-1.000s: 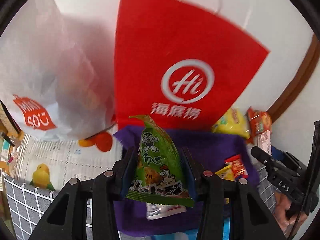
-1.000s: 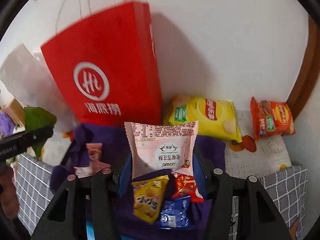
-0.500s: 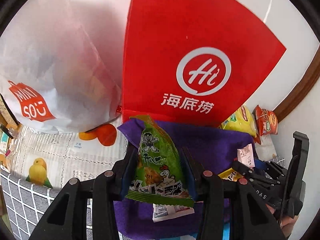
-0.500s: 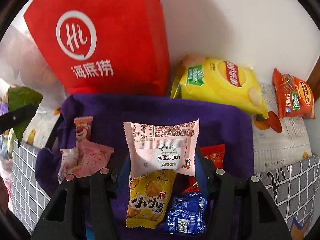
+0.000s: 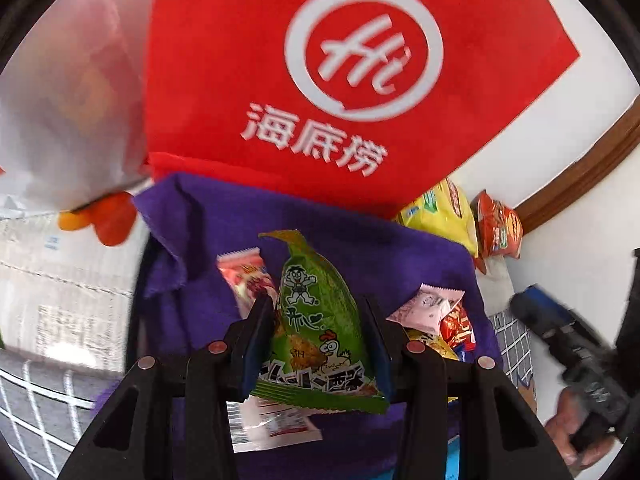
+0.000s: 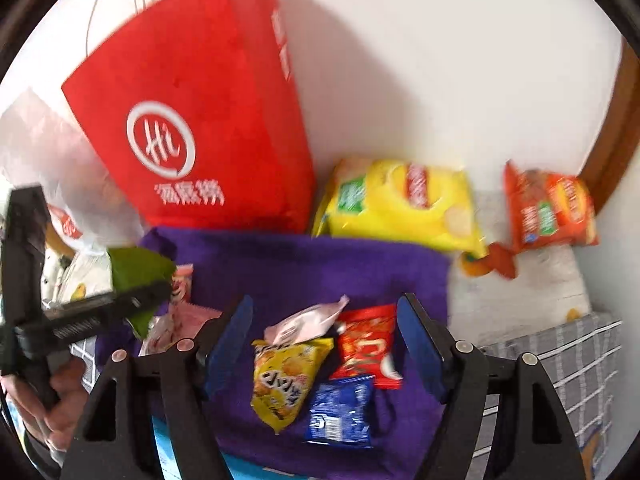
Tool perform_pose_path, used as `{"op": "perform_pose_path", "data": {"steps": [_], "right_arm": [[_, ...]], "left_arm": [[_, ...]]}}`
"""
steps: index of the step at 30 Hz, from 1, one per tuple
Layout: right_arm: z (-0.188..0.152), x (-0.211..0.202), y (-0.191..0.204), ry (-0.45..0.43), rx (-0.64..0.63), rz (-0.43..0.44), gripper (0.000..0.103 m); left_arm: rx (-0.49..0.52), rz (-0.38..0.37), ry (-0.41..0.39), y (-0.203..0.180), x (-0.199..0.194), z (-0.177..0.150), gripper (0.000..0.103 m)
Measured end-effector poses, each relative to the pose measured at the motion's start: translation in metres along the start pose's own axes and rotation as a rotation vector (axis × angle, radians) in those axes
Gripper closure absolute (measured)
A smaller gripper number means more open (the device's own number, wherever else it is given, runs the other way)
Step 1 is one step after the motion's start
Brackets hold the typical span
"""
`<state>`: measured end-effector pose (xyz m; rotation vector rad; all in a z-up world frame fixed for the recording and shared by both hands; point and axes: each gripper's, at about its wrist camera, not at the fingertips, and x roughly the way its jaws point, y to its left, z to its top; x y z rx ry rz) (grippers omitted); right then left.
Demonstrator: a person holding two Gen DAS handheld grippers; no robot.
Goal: Organize snacks
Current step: 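Lower both snacks onto the purple towel and open both grippers, then withdraw both grippers from the towel toward the loose pink packets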
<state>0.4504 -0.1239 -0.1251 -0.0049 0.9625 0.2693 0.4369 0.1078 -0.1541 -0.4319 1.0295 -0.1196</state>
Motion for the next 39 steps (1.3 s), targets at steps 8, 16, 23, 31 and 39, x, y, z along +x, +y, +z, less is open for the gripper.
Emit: {"op": "perform_pose_path", "data": {"steps": [8, 16, 23, 31, 39], "right_arm": [[0.007, -0.019, -0.003, -0.072, 0.008, -0.113, 0.029], [0.009, -0.033, 0.001, -0.117, -0.019, -0.116, 0.029], [0.011, -0.033, 0.003, -0.128, 0.009, -0.132, 0.029], [0.011, -0.045, 0.003, -0.114, 0.055, -0.114, 0.029], [-0.012, -0.058, 0.009, -0.055, 0.054, -0.167, 0.029]], "left_arm": [[-0.019, -0.016, 0.031, -0.005, 0.014, -0.005, 0.060], [-0.009, -0.062, -0.012, -0.007, -0.012, -0.001, 0.037], [0.052, 0.039, -0.062, -0.018, -0.035, 0.004, 0.037], [0.115, 0.083, -0.109, -0.027, -0.060, 0.005, 0.037], [0.138, 0.074, -0.143, -0.038, -0.077, 0.004, 0.037]]}}
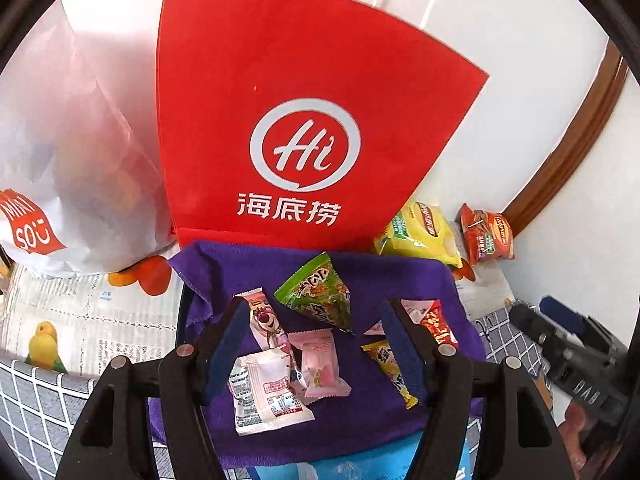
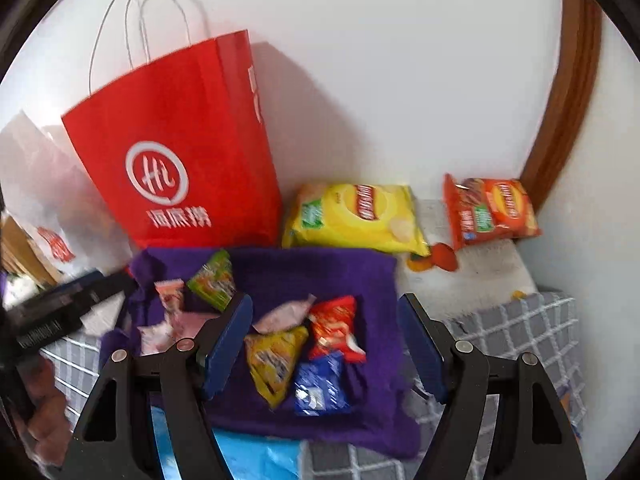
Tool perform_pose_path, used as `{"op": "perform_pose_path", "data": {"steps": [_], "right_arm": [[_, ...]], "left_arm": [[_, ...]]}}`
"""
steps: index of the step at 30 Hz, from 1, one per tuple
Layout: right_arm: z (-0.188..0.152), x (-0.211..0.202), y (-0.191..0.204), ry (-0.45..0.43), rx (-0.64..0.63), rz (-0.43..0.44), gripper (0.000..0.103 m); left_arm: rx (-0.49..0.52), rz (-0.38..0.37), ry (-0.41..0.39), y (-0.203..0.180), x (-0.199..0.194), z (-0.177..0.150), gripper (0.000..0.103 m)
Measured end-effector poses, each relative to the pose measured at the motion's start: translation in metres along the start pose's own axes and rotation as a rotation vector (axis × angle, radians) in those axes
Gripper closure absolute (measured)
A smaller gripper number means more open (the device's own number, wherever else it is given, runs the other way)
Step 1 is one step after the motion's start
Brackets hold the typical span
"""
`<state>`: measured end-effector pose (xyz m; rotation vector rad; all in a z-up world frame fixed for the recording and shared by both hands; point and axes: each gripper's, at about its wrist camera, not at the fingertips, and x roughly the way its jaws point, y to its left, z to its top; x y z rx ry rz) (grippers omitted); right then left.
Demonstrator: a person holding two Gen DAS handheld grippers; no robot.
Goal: Organize snacks
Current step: 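Withdraw both grippers from the towel toward the loose pink packets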
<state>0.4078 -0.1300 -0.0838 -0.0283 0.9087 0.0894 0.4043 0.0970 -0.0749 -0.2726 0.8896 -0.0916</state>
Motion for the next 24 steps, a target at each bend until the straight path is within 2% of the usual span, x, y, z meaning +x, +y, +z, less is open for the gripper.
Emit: {"op": "perform_pose_path", "data": {"steps": [3, 7, 10, 13, 15, 19, 20, 23, 24], "right_arm": [[-0.015, -0.013, -0.005, -0.004, 0.017, -0.055, 0.028], [-0.041, -0.036, -0.017, -0.043, 0.049, 0.008, 0.028], [-0.057, -0.052, -0.025, -0.054, 0.059, 0.017, 0.028], [-0.072, -0.058, -0.031, -0.012, 0.064, 0.020, 0.028], [-0.082, -0.059, -0.034, 0.051, 0.071, 0.071, 0.028], [-0.106, -0.076, -0.028, 0.051, 0.050, 0.130, 0.028], [-0.111, -0.081, -0.025, 0.052, 0.035, 0.137, 0.031], [-0.128, -0.093, -0.012, 0.043, -0.004, 0.164, 0.046], [-0.134, -0.096, -0.009, 0.050, -0.016, 0.169, 0.047]], "left_arm": [[0.014, 0.014, -0.008, -0.005, -0.011, 0.000, 0.037], [0.050, 0.057, -0.057, -0.013, -0.040, 0.000, 0.037], [0.057, 0.069, -0.109, -0.017, -0.066, -0.004, 0.037], [0.032, 0.021, -0.089, -0.020, -0.080, -0.012, 0.037], [0.048, -0.003, -0.076, -0.023, -0.088, -0.021, 0.037], [0.053, 0.016, -0.063, -0.021, -0.103, -0.046, 0.037], [0.049, 0.018, -0.057, -0.019, -0.106, -0.053, 0.037], [0.048, 0.026, -0.035, -0.014, -0.112, -0.075, 0.037], [0.045, 0.030, -0.030, -0.011, -0.116, -0.083, 0.037]]}}
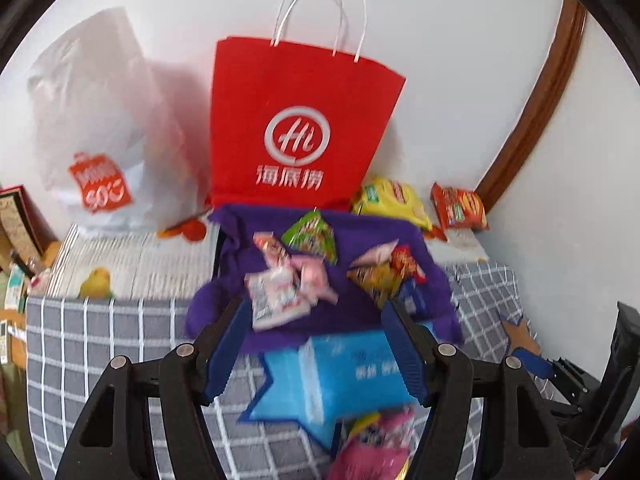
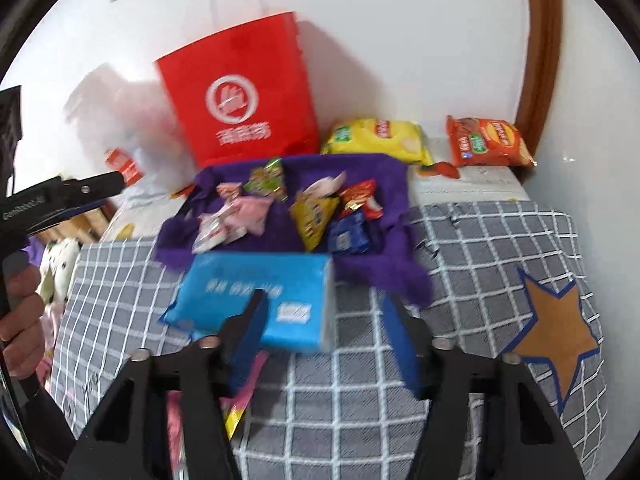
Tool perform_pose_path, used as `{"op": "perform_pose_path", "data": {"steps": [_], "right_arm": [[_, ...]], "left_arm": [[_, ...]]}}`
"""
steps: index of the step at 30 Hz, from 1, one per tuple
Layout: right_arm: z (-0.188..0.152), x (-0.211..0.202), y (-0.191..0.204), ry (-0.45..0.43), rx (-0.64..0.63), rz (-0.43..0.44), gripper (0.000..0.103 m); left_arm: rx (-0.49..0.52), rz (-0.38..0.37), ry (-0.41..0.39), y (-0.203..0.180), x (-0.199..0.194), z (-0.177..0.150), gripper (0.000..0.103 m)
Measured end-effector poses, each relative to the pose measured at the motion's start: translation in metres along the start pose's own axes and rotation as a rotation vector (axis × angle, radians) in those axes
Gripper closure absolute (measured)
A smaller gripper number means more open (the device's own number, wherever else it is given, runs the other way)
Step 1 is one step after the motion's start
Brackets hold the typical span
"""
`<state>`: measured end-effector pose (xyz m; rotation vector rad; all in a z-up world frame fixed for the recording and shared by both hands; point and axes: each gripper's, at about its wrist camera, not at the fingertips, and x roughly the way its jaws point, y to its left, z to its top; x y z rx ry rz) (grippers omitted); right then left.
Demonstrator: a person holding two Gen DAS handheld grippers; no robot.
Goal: Organize snacks
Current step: 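Withdraw both grippers from the towel toward the loose pink packets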
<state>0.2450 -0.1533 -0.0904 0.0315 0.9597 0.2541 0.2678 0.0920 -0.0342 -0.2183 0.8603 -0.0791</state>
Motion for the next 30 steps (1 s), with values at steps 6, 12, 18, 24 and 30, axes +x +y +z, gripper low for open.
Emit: {"op": "perform_pose_path", "data": {"steps": [6, 12, 18, 24, 30], "right_arm": [[-0.033, -0.005, 0.031, -0.015, -0.088, 0.012, 0.047], [-0.054, -0.001, 0.059, -0.054, -0.137, 0.104, 0.047], [-0.058, 0.007, 0.089, -0.074, -0.185, 0.166, 0.048], [-0.065, 0.040, 0.105, 0.024, -0.252, 0.144, 0.067], [-0.078, 0.042, 0.083, 0.058, -0.202, 0.120, 0.078]], "left_arm": [[-0.039, 0.000, 0.026, 0.019, -0.013, -0.040, 0.037], [-0.071, -0.004, 0.058, 0.040, -0.017, -0.078, 0.037], [-0.070, 0.016, 0.073, 0.054, -0.023, -0.106, 0.037], [-0.081, 0.016, 0.091, 0.064, -0.024, -0.122, 0.037], [-0.084, 0.008, 0.101, 0.066, -0.026, -0.133, 0.037]]}}
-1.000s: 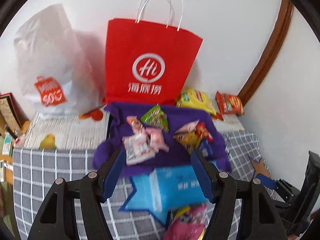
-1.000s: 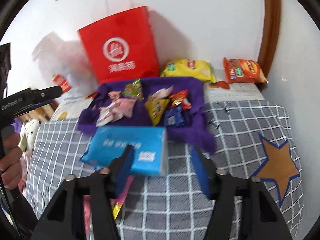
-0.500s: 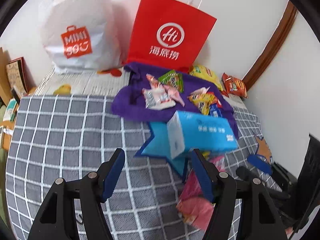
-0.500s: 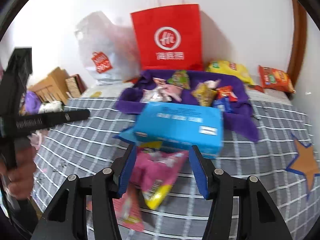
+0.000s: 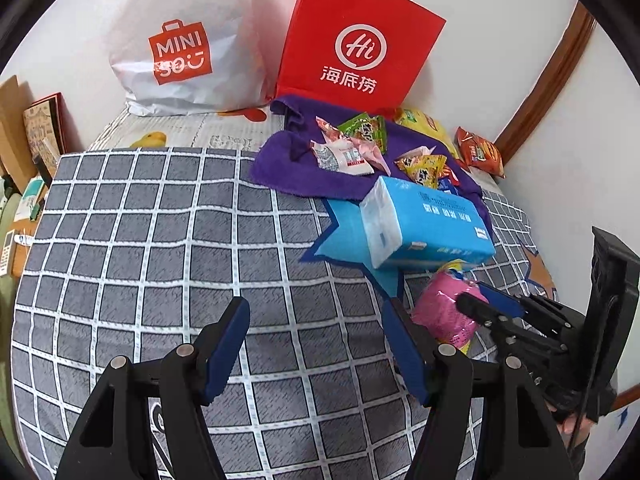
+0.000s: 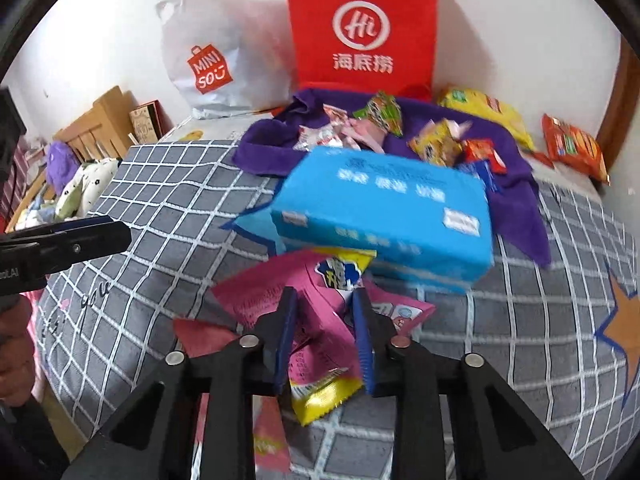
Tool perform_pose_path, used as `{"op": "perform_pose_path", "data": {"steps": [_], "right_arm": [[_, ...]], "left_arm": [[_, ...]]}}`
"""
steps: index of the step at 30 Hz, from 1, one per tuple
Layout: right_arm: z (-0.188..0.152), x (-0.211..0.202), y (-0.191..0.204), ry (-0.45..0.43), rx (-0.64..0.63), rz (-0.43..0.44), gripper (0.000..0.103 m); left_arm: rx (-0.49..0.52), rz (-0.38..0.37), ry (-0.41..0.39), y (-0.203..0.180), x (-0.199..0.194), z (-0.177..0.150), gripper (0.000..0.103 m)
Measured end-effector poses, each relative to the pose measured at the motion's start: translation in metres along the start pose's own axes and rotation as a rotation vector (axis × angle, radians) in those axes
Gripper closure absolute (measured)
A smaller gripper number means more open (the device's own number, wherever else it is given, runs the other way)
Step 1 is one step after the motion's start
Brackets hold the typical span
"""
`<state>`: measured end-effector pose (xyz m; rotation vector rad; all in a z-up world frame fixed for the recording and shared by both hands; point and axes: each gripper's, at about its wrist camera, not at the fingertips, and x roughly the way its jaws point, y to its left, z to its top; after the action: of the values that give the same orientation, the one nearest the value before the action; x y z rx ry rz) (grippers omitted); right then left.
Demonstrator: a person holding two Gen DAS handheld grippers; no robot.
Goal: Organize snacks
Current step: 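Withdraw both grippers from the towel toward the loose pink packets, then grasp the pink-and-yellow snack bag with the right gripper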
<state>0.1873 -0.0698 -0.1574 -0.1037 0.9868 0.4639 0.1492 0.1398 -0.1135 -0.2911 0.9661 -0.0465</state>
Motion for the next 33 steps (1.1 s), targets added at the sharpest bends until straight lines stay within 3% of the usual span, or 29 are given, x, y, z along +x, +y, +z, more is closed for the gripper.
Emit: {"op": "perform_pose_path", "data": {"steps": [4, 13, 17, 21, 23, 27, 33], "right_arm": [[-0.013, -0.018, -0.020, -0.006, 0.067, 0.013, 0.081], [-0.037, -0.059, -0.069, -0.037, 0.222, -0.084, 0.082], [-0.043, -0.051, -0.077, -0.013, 0.205, -0.090, 0.075], [-0.043, -0.057, -0.075, -0.039, 0.124, -0.075, 0.045], [-0.042, -0.058, -0.073, -0.040, 0.100, -0.059, 0.037], [-0.037, -0.046, -0.071, 0.006, 0.067, -0.117, 0.035], [-0.032, -0.025, -0.090, 0.055, 0.204, -0.062, 0.035]], "left_arm": [[-0.011, -0.029, 0.008, 0.001, 0.001, -0.006, 0.037], [-0.008, -0.051, 0.025, -0.009, 0.009, -0.014, 0.037], [0.000, -0.070, 0.040, -0.017, 0.013, -0.018, 0.037], [-0.001, -0.114, 0.056, -0.018, 0.016, -0.025, 0.037], [-0.010, -0.120, 0.059, -0.017, 0.018, -0.028, 0.037], [-0.024, -0.131, 0.070, -0.018, 0.019, -0.030, 0.037], [-0.018, -0.110, 0.047, -0.021, 0.014, -0.027, 0.037]]}}
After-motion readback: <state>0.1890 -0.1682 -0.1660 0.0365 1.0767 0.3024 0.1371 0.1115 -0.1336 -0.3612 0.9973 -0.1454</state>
